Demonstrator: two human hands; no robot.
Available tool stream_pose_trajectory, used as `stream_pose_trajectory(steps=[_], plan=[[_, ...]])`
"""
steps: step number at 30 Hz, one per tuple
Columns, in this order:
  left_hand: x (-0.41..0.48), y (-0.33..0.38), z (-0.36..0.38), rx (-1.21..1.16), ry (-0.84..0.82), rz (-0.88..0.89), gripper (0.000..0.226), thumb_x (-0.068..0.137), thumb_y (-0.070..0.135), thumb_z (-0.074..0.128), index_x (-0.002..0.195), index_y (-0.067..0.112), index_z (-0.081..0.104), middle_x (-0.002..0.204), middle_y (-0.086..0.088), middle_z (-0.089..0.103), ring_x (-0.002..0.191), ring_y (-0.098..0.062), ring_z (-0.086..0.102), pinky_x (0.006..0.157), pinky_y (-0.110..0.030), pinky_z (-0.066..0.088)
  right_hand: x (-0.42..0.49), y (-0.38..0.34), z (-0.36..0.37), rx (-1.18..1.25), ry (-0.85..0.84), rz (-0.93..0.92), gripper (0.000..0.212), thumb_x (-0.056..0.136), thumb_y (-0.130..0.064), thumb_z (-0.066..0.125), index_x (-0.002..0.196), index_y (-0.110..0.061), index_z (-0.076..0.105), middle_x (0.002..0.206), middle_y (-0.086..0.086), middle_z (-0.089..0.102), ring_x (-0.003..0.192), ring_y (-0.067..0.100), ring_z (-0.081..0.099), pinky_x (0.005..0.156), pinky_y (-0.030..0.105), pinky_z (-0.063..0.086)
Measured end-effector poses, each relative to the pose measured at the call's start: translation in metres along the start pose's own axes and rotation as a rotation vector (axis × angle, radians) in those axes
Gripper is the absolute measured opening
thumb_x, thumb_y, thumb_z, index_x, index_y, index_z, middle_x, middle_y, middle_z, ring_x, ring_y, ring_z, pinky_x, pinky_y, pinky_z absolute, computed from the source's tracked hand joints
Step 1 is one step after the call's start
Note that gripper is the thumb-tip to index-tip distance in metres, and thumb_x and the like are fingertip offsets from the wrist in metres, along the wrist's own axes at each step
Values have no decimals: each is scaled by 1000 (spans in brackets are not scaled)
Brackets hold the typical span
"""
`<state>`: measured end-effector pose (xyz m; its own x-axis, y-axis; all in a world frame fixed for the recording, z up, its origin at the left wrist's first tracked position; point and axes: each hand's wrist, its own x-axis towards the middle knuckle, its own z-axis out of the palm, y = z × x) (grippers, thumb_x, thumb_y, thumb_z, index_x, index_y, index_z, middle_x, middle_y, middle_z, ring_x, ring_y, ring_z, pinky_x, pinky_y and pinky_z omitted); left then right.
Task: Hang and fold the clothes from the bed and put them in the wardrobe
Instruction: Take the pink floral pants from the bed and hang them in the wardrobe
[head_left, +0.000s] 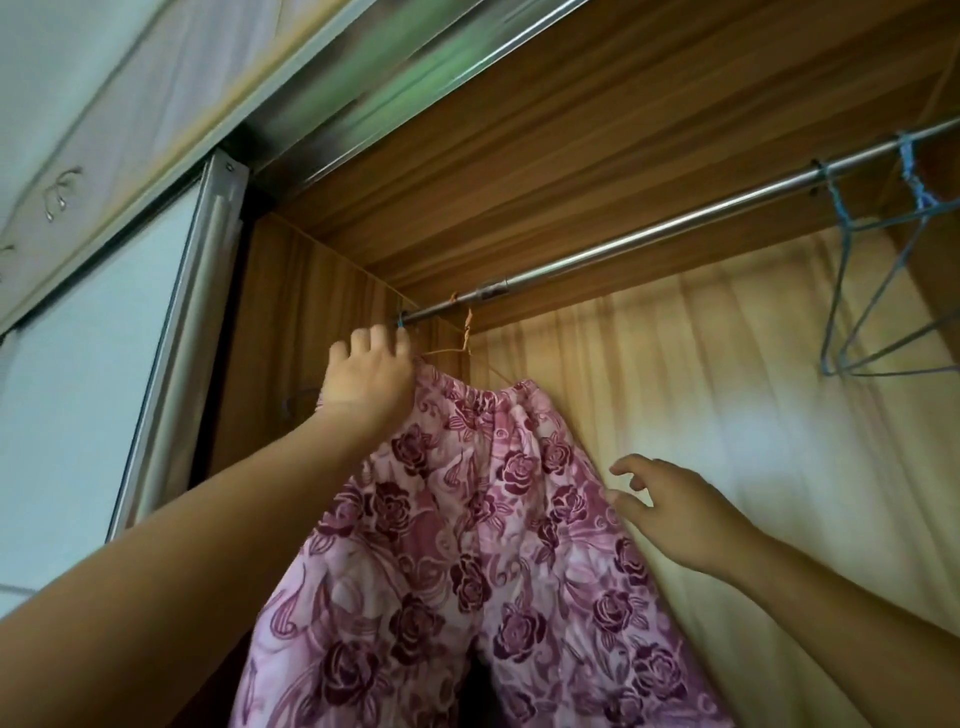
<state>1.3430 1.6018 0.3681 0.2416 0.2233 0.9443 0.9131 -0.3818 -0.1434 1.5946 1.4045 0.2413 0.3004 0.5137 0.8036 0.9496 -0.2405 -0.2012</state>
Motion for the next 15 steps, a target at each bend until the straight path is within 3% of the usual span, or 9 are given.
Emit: stream_pose_trajectory(steps=[2, 4, 7, 10, 13, 15], plan=[[-11, 11, -5, -48, 104, 169, 58, 98, 28, 47, 152, 13, 34, 147, -16, 39, 139, -36, 34, 117, -50, 26, 0, -4, -11, 2, 6, 5, 37, 98, -52, 55, 128, -30, 56, 113, 0, 63, 98, 18, 60, 86, 36, 50], [-24, 25, -12, -223, 88, 322, 49, 95, 26, 51, 142, 15, 47, 137, -11, 46, 131, -34, 42, 109, -48, 39, -1, -4, -23, 2, 17, 16, 37, 96, -51, 57, 128, -31, 56, 112, -1, 63, 97, 18, 60, 83, 35, 49], [-53, 54, -18, -481, -140, 317, 45, 96, 39, 55, 137, 23, 53, 134, -7, 51, 119, -30, 56, 93, -46, 54, -8, -1, -36, -3, 30, 41, 37, 95, -52, 59, 126, -31, 57, 112, -1, 63, 97, 18, 60, 79, 33, 47], [-88, 89, -9, -624, -354, 336, 50, 94, 51, 57, 138, 27, 53, 137, -5, 55, 112, -25, 62, 96, -46, 55, -26, 7, -36, -6, 1, 80, 38, 94, -55, 59, 123, -31, 58, 113, -2, 64, 98, 18, 61, 82, 34, 48], [-119, 123, 6, -715, -491, 391, 43, 92, 48, 58, 128, 25, 59, 124, -4, 62, 109, -27, 63, 92, -43, 55, -52, 21, -26, 0, -81, 151, 39, 93, -55, 60, 125, -32, 57, 116, -2, 63, 101, 17, 61, 87, 35, 50], [-140, 143, 15, -743, -557, 423, 47, 92, 47, 58, 132, 23, 58, 128, -5, 63, 112, -27, 62, 95, -41, 53, -73, 31, -20, -23, -138, 206, 42, 93, -54, 61, 128, -31, 57, 122, 0, 63, 105, 19, 60, 90, 35, 50]])
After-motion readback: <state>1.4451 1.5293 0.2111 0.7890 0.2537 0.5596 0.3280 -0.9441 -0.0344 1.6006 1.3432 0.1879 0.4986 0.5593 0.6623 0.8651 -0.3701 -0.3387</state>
